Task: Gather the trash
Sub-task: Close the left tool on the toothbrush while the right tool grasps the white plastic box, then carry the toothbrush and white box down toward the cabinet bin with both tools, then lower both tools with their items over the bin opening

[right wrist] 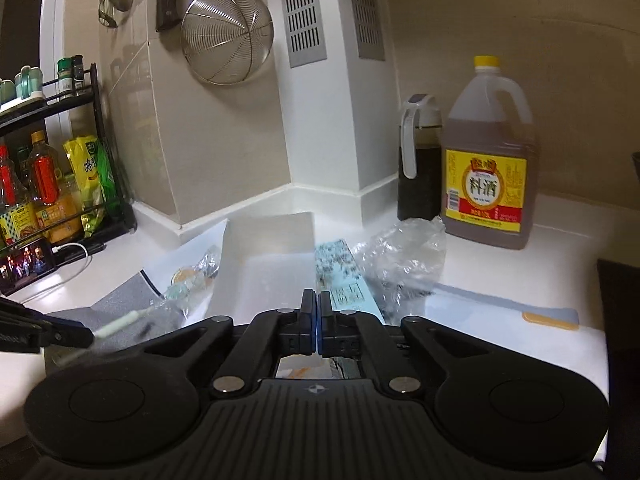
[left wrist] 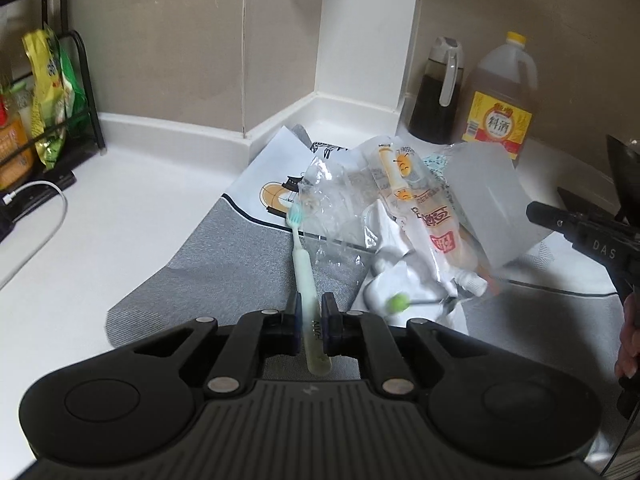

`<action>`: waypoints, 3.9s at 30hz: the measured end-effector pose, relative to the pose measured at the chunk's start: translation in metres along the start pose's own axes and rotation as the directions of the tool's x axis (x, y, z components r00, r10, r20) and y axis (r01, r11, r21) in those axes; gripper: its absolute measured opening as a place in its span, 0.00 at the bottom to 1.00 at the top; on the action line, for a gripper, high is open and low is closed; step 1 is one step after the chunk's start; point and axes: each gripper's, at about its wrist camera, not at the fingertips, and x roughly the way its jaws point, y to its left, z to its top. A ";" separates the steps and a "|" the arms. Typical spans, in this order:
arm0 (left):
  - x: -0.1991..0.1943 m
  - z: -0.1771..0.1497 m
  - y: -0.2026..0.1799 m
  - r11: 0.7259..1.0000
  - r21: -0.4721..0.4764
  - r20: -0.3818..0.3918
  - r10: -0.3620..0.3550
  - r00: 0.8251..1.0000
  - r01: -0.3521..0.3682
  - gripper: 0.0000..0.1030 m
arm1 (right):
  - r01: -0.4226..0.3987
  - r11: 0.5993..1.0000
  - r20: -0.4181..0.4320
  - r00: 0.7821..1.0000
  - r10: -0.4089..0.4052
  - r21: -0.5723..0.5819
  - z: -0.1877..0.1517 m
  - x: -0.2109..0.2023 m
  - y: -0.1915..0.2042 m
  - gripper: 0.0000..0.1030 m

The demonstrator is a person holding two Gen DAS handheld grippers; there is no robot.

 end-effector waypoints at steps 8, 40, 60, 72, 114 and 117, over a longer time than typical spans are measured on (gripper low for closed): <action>-0.010 -0.028 0.010 1.000 -0.015 -0.057 -0.013 0.998 0.012 0.10 | 0.020 0.999 -0.078 0.997 -0.022 -0.036 -0.023 -0.031 0.003 0.01; -0.019 -0.018 0.020 0.999 -0.047 0.031 0.001 1.000 0.001 0.13 | 0.073 0.996 -0.025 0.997 -0.071 0.051 -0.024 -0.057 -0.012 0.00; -0.117 -0.069 0.031 0.995 -0.095 0.149 -0.018 0.989 0.032 0.13 | 0.111 0.992 -0.224 0.970 -0.094 0.061 -0.039 0.009 0.000 0.04; -0.158 -0.127 0.024 0.999 -0.052 0.139 0.000 0.990 0.007 0.13 | -0.029 0.994 0.010 1.000 0.028 0.101 -0.034 -0.093 0.000 0.00; -0.088 -0.249 0.021 0.996 -0.084 -0.148 0.004 0.989 -0.017 0.13 | -0.312 0.947 -0.369 0.891 0.265 -0.072 -0.186 -0.076 0.119 0.00; -0.083 -0.252 0.020 0.997 -0.079 -0.159 0.012 0.987 -0.025 0.13 | -0.309 0.948 -0.392 0.884 0.256 -0.077 -0.193 -0.070 0.121 0.01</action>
